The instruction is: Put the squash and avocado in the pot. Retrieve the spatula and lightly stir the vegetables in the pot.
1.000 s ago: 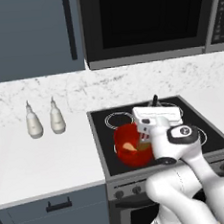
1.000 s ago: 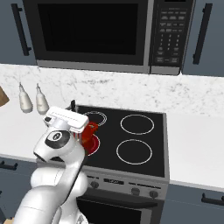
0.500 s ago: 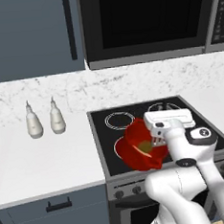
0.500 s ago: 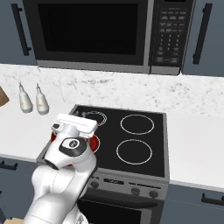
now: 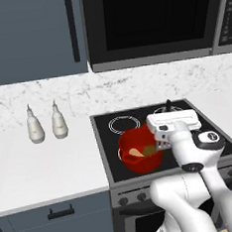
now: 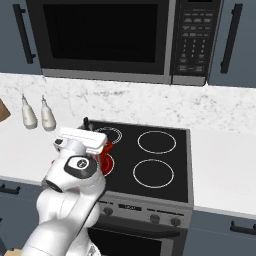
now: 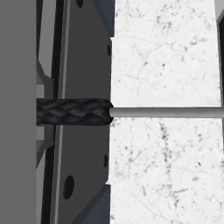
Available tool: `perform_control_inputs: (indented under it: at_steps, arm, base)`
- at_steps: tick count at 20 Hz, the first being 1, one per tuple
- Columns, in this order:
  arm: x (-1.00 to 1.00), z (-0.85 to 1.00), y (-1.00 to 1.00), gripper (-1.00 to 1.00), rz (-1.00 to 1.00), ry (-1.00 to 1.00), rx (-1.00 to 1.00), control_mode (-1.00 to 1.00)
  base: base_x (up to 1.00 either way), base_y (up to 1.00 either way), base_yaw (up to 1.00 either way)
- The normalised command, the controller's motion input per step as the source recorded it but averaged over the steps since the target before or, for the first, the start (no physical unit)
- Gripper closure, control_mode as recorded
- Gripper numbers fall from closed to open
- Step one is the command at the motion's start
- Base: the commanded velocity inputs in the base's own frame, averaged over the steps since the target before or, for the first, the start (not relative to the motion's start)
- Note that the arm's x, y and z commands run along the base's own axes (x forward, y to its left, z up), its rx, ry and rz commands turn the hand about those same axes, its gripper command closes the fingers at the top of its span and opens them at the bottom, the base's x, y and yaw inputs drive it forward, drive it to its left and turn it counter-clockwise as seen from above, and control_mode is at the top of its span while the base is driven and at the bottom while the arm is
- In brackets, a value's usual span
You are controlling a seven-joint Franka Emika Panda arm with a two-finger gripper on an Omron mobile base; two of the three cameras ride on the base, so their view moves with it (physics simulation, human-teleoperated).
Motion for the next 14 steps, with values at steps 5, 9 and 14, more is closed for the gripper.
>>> perform_control_inputs:
  at_steps: [5,9,14]
  arm:
    - [0.01,0.15,0.61,1.0,-0.14,-0.15,-0.02,-1.0]
    - [0.15,0.02,0.76,1.0,-0.11,-0.11,-0.01,-1.0]
    - [0.01,-0.23,0.46,1.0,-0.07,-0.02,0.0,-1.0]
  base:
    - [0.0,0.0,0.0]
    - [0.0,0.0,0.0]
    - [0.0,0.0,0.0]
